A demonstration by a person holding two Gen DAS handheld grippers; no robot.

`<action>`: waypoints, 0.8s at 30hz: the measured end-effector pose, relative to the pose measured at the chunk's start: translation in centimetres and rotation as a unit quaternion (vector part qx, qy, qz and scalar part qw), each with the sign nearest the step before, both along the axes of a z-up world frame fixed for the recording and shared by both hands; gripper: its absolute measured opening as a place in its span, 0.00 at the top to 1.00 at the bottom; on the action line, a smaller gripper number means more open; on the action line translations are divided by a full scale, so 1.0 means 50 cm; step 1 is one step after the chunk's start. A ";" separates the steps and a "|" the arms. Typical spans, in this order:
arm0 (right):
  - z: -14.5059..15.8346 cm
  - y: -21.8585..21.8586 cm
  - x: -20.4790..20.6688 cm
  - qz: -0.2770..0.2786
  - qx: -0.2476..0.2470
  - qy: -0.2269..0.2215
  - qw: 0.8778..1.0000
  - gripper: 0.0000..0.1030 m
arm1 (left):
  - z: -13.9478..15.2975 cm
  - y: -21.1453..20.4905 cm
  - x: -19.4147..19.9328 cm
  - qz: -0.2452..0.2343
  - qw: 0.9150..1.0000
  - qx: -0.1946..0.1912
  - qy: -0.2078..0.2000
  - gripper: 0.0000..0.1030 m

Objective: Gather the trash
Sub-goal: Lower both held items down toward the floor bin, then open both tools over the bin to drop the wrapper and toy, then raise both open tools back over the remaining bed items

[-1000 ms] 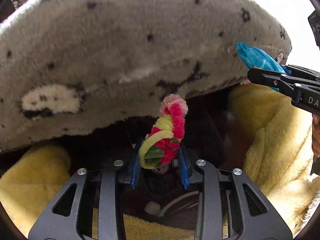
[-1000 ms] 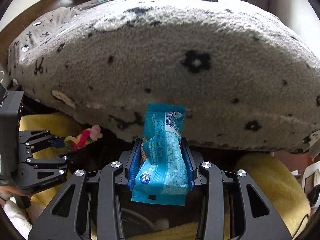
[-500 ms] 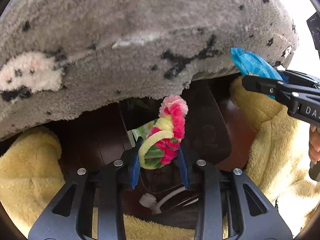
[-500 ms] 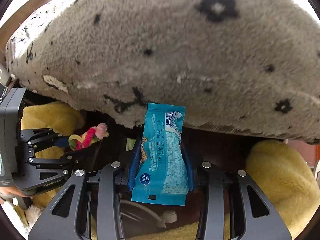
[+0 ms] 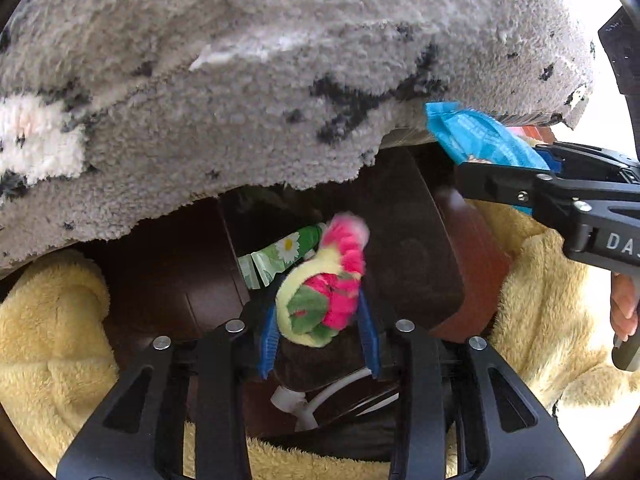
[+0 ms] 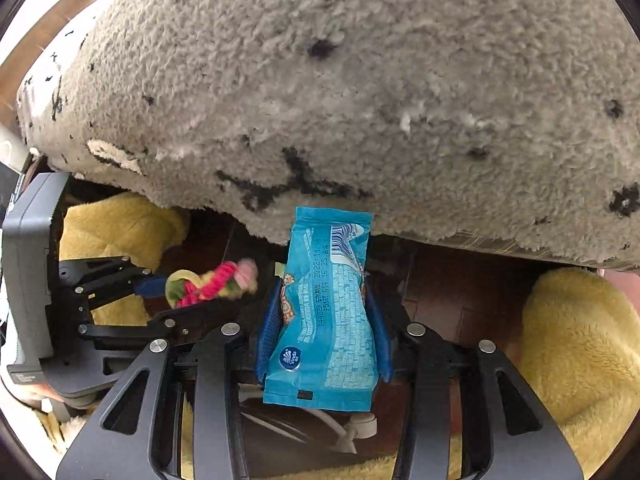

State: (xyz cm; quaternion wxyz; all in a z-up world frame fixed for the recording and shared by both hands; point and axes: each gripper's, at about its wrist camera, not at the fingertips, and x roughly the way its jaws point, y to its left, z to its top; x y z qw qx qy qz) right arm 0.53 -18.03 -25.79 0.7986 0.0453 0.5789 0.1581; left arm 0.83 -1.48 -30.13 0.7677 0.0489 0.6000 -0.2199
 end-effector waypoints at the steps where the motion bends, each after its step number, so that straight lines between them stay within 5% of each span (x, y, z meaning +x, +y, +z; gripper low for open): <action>1: -0.002 0.007 0.001 -0.001 -0.001 0.002 1.000 0.58 | 0.000 -0.002 -0.001 0.000 1.000 0.001 -0.003 0.61; 18: 0.054 -0.039 0.014 -0.052 -0.031 -0.049 0.997 0.09 | 0.099 0.003 0.002 -0.003 0.997 0.025 -0.072 0.23; 24: 0.122 -0.066 0.005 -0.072 -0.050 -0.094 0.992 0.07 | 0.181 0.014 0.001 0.006 0.993 0.019 -0.120 0.11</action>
